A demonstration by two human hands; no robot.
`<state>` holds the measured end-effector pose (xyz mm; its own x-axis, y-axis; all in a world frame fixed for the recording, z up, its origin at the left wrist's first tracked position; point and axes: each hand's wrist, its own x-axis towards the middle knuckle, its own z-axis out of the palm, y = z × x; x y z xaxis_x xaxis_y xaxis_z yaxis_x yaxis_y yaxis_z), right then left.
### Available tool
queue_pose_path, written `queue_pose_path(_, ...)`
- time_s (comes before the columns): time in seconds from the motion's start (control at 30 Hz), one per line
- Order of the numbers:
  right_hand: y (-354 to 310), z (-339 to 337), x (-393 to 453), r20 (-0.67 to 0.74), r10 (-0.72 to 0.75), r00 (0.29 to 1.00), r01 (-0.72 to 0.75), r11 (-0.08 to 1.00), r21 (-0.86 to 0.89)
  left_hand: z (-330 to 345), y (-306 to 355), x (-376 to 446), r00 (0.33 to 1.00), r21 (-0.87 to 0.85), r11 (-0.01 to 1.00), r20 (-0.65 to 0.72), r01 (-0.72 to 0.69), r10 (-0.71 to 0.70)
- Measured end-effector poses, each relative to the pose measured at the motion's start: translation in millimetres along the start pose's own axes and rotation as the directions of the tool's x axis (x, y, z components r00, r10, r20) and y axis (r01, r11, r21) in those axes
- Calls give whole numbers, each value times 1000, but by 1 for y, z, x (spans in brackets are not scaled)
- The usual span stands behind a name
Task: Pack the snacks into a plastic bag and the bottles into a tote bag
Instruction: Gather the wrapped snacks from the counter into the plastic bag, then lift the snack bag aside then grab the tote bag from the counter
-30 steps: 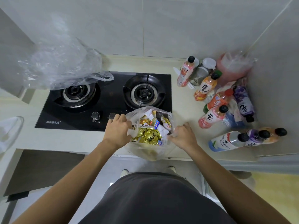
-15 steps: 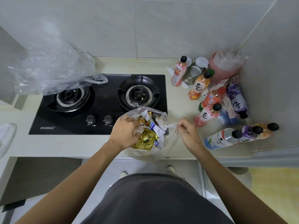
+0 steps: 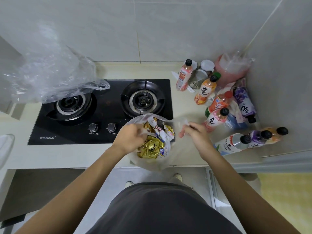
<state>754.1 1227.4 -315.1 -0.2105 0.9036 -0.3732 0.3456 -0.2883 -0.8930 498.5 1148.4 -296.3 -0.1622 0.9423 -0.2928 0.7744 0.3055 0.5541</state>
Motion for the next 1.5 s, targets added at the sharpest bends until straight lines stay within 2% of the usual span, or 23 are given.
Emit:
queue_pose_path(0.07,-17,3,0,19,88,996,-90,986,143,-17,12,1,990,-373,921,-38,110,-134)
queue_pose_path(0.13,-36,6,1,21,67,998,-69,989,133,-37,25,2,976,-567,811,-56,142,-210)
queue_pose_path(0.2,-65,8,-1,-3,-40,999,40,990,133,-60,36,2,972,-620,780,-127,78,-199)
queue_pose_path(0.3,-124,8,-16,-41,-244,969,247,944,219,-104,56,-3,936,-676,729,-314,-105,-157)
queue_pose_path(0.37,-161,7,-25,-59,-341,938,345,908,238,-135,74,-8,891,-684,693,-434,-226,-138)
queue_pose_path(0.43,-190,8,-28,-74,-385,920,391,892,225,-156,87,-10,860,-675,674,-498,-301,-114)
queue_pose_path(0.63,-241,6,-33,-71,-511,857,513,830,217,-183,103,-16,784,-662,635,-605,-399,-137)
queue_pose_path(0.77,-272,9,-20,-29,-526,850,519,827,216,-211,116,-7,786,-610,694,-609,-382,-103)
queue_pose_path(0.9,-321,9,7,19,-566,824,551,809,207,-250,129,8,755,-526,750,-653,-401,-55)
queue_pose_path(1.0,-362,20,39,72,-562,824,542,819,188,-284,130,33,765,-541,757,-638,-366,-86)
queue_pose_path(1.1,-393,35,85,144,-520,842,506,853,125,-315,123,66,807,-550,785,-580,-286,-112)
queue_pose_path(1.2,-414,50,130,124,-479,869,481,877,17,-338,115,97,844,-555,804,-519,-213,-135)
queue_pose_path(1.33,-429,68,169,60,-461,885,463,886,-19,-363,103,128,852,-551,814,-503,-185,-147)
queue_pose_path(1.5,-435,103,182,60,-428,902,431,900,-62,-375,76,158,873,-519,843,-467,-144,-138)
